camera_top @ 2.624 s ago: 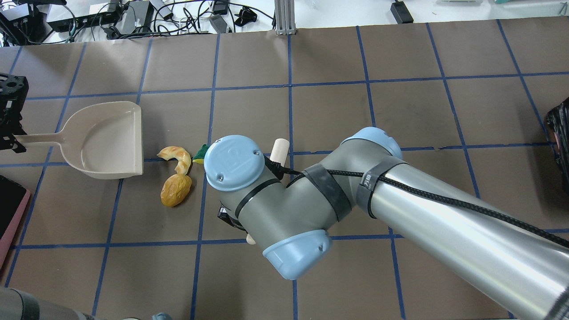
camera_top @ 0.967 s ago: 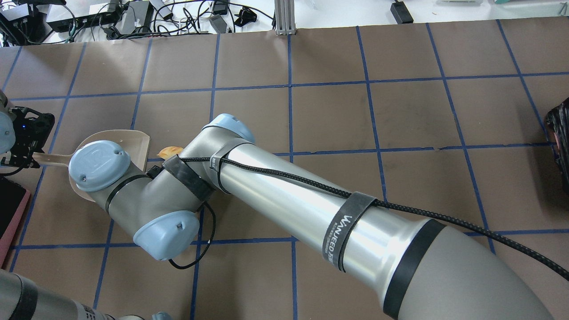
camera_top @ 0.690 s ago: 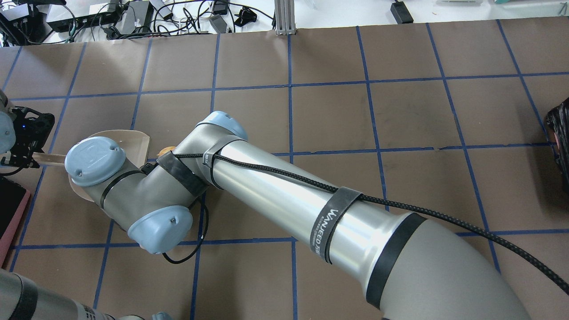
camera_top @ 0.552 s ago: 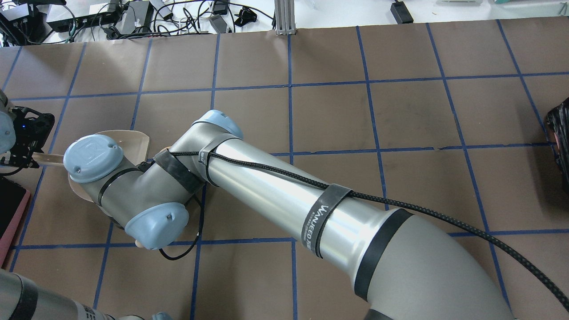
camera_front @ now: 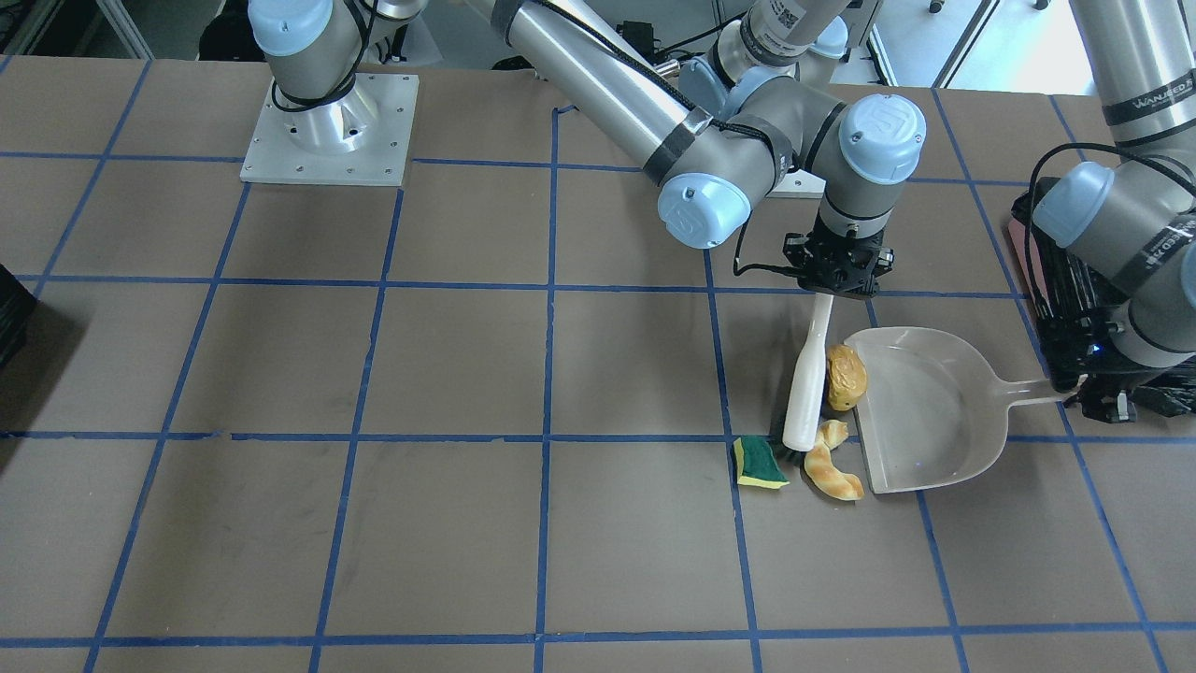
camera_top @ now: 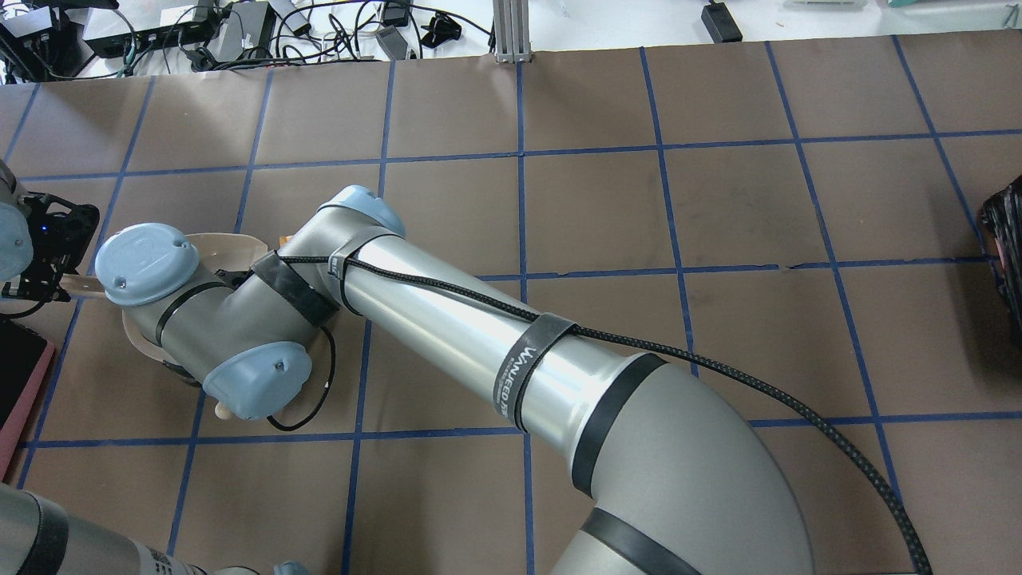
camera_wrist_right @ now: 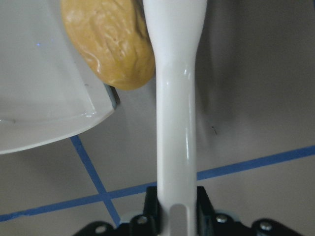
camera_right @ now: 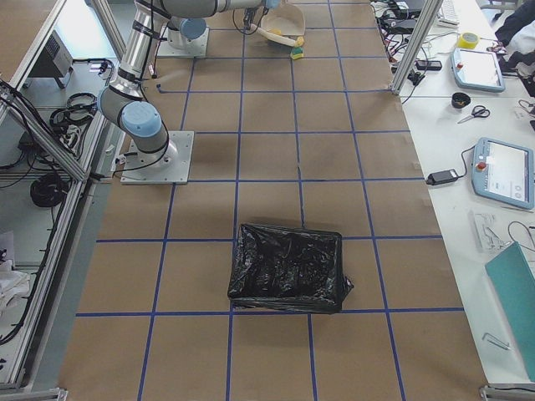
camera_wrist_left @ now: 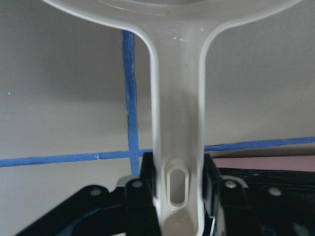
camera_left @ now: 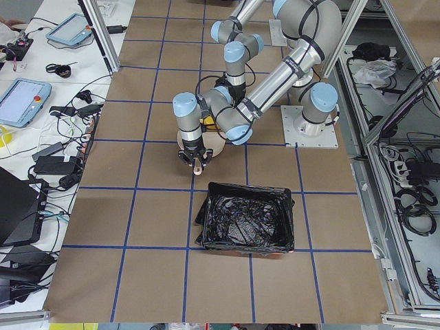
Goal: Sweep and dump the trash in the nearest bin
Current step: 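Sweep the trash pieces into the dustpan with the brush in the right gripper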
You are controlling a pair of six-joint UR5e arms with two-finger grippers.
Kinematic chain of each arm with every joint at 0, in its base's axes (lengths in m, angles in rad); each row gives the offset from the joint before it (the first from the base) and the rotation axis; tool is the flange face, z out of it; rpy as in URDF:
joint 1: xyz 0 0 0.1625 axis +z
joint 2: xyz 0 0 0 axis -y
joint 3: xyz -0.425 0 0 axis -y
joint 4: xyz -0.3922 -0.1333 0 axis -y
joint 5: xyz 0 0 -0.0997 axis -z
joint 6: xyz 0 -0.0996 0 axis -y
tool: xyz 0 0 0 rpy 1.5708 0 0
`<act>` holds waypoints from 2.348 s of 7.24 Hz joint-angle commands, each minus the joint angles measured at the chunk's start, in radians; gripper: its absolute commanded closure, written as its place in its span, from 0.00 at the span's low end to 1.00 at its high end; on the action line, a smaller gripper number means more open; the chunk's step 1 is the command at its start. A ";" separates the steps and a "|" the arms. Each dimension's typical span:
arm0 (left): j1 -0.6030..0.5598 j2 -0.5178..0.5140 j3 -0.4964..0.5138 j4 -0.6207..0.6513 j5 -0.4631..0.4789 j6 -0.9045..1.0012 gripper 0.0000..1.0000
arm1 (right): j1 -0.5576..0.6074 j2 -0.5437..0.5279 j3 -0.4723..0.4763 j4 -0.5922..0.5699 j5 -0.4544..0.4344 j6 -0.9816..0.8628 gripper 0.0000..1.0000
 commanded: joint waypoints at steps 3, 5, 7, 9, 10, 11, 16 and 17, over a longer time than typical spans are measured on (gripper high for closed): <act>-0.001 -0.001 -0.002 0.004 0.000 0.001 1.00 | 0.000 0.016 -0.008 -0.072 0.012 -0.344 1.00; -0.001 0.000 -0.002 0.004 0.000 -0.001 1.00 | 0.008 0.011 -0.005 -0.065 0.000 -0.525 1.00; -0.001 0.000 -0.002 0.004 -0.001 -0.001 1.00 | 0.024 0.005 -0.004 -0.063 0.011 -0.510 1.00; -0.001 0.000 -0.002 0.004 -0.005 -0.001 1.00 | 0.049 -0.015 0.004 -0.052 0.005 -0.494 1.00; -0.001 0.000 -0.002 0.004 -0.005 -0.001 1.00 | 0.049 -0.041 0.019 -0.008 0.008 -0.492 1.00; -0.001 0.000 -0.002 0.004 -0.005 -0.001 1.00 | 0.049 -0.084 0.048 0.035 0.006 -0.476 1.00; 0.001 -0.003 -0.006 0.042 -0.003 -0.003 1.00 | -0.092 -0.231 0.173 0.169 -0.036 -0.466 1.00; 0.001 -0.003 -0.023 0.062 -0.002 -0.004 1.00 | -0.119 -0.266 0.174 0.237 -0.064 -0.457 1.00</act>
